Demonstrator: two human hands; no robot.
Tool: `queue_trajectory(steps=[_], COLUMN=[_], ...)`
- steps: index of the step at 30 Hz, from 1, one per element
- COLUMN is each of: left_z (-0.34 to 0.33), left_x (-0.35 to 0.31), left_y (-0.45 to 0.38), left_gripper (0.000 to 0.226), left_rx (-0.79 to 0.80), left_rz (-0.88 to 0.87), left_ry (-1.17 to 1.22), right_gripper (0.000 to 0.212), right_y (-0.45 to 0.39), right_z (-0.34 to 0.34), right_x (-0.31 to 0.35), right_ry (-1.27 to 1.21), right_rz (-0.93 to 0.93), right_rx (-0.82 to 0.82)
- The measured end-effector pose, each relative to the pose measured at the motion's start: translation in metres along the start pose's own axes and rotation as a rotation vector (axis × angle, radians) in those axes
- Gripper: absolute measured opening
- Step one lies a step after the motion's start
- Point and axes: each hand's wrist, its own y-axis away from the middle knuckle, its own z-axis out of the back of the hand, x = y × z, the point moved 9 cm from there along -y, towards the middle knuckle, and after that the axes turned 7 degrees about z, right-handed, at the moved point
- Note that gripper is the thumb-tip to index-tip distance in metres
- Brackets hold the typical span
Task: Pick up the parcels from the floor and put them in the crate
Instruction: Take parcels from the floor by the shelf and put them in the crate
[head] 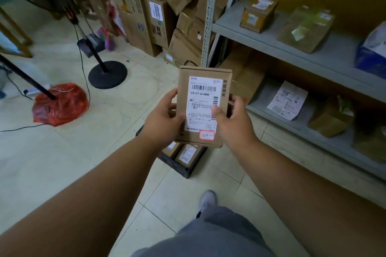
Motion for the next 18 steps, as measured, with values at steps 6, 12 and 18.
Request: queue_trajectory(steps=[6, 12, 18], left_z=[0.010, 0.016, 0.005], left_x=[0.002, 0.014, 0.041], left_y=[-0.059, -0.114, -0.182], left_gripper=[0.065, 0.070, 0.069], left_rx=[0.015, 0.155, 0.350], left_rz=[0.090, 0.141, 0.135], left_ry=[-0.012, -0.052, -0.045], right_gripper=[0.018, 0.024, 0.035], right_y=[-0.061, -0.090, -0.109], right_z=[-0.035, -0.058, -0.076], right_x=[-0.025, -0.039, -0.055], right_ry=[0.128, 0.179, 0.220], right_rz=[-0.069, -0.091, -0.198], right_rx=[-0.020, -0.114, -0.296])
